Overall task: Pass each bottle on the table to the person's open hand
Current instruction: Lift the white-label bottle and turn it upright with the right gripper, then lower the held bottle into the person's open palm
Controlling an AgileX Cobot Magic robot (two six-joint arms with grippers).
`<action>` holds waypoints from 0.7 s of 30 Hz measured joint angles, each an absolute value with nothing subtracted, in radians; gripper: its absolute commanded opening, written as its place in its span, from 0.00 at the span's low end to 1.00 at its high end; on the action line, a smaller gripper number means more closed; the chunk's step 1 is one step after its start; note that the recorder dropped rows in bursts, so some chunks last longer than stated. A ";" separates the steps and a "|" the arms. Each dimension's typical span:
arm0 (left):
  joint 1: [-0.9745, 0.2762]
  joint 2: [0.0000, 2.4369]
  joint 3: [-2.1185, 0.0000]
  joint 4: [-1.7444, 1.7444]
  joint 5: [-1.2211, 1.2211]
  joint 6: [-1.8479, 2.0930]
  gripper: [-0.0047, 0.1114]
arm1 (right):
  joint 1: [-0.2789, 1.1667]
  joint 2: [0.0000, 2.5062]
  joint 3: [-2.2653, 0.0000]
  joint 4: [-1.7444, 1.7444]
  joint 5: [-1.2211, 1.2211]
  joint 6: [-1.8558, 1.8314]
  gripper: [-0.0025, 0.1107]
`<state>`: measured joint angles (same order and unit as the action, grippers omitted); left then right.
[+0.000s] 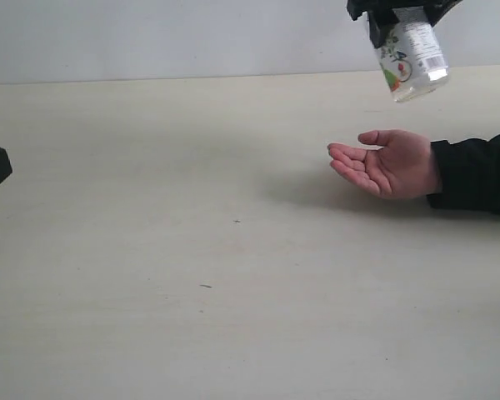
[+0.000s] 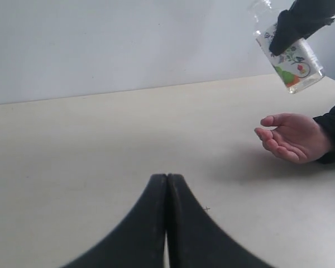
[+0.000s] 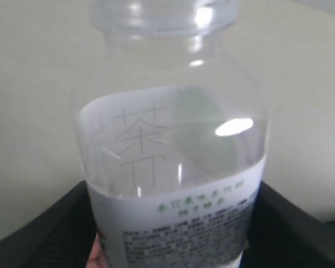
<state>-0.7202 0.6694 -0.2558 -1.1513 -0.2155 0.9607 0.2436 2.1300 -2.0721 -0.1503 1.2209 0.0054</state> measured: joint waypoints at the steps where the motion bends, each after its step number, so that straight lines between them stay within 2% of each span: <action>1: -0.720 0.669 -0.256 -1.151 -0.216 0.961 0.04 | 0.244 2.128 -2.067 -0.113 1.221 0.032 0.02; 9: -0.720 0.669 -0.256 -1.151 -0.216 0.961 0.04 | 0.244 2.074 -1.939 -0.022 1.222 0.146 0.02; 21: -0.720 0.669 -0.256 -1.151 -0.216 0.961 0.04 | 0.244 1.831 -1.669 0.000 1.227 0.179 0.02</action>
